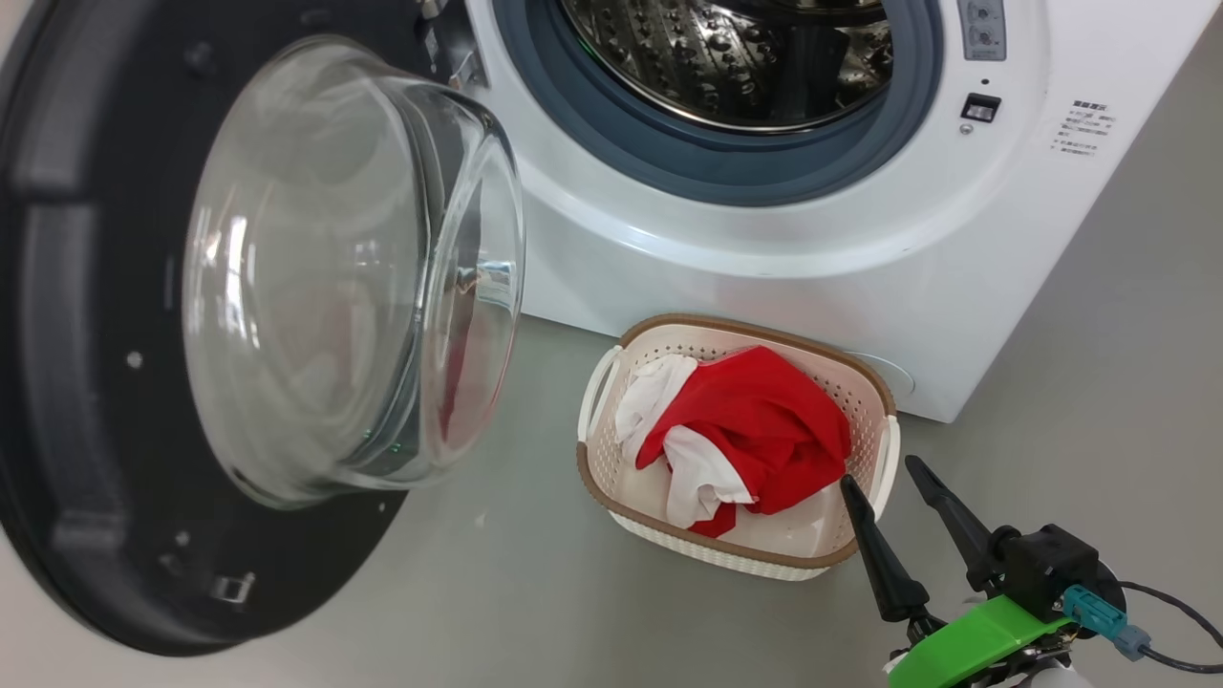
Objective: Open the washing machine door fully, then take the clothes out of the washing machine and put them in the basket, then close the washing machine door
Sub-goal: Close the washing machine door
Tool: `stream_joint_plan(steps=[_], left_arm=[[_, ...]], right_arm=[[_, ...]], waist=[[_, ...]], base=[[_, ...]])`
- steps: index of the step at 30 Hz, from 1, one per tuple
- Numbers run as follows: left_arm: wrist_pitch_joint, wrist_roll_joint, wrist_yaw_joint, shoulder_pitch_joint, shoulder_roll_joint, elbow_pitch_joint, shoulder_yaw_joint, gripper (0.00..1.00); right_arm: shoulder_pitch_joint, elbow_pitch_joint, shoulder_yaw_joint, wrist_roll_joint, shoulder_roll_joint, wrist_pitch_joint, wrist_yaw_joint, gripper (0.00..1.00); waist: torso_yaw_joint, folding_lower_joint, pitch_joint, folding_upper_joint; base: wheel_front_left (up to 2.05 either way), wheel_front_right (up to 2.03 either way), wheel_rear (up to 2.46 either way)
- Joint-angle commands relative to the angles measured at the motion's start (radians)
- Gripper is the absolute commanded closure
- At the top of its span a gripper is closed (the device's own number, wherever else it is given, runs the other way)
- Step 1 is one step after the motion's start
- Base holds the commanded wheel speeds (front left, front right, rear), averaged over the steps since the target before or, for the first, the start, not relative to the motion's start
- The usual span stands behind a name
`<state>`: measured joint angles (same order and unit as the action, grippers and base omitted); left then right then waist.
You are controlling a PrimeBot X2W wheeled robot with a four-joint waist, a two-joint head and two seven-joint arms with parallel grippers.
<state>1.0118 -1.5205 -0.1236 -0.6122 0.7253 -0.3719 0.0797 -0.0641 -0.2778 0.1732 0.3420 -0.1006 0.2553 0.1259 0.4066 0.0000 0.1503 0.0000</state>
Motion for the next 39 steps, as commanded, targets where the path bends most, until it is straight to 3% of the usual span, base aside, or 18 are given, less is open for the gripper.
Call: stream_joint_plan(steps=[1, 16, 23, 30, 39], left_arm=[[0.015, -0.013, -0.007, -0.001, 0.049, 0.066, 0.021, 1.00], [0.034, -0.045, -0.007, -0.012, -0.001, 0.250, -0.048, 1.00], [-0.009, -0.038, -0.007, -0.038, -0.050, 0.331, -0.064, 1.00], [-0.123, 0.029, -0.007, -0.069, -0.120, 0.422, -0.126, 1.00], [-0.322, 0.110, -0.007, -0.133, -0.158, 0.413, -0.242, 1.00]], right_arm=[[-0.005, 0.027, 0.020, -0.001, 0.000, 0.006, 0.005, 0.00], [-0.017, 0.035, 0.006, -0.004, 0.006, 0.006, 0.005, 0.00], [-0.027, 0.041, -0.003, -0.007, 0.013, 0.006, 0.005, 0.00], [-0.042, 0.050, -0.016, -0.013, 0.023, 0.006, 0.005, 0.00], [-0.053, 0.058, -0.026, -0.014, 0.035, 0.006, 0.005, 0.00]], waist=[[-0.008, 0.0000, 0.004, 0.0000], [-0.067, 0.0000, 0.024, 0.0000], [-0.109, 0.0000, 0.038, 0.0000], [-0.169, 0.0000, 0.058, 0.0000], [-0.256, 0.0000, 0.082, 0.0000]], base=[[0.00, 0.00, 0.00], [0.00, 0.00, 0.00], [0.00, 0.00, 0.00], [0.00, 0.00, 0.00], [0.00, 0.00, 0.00]])
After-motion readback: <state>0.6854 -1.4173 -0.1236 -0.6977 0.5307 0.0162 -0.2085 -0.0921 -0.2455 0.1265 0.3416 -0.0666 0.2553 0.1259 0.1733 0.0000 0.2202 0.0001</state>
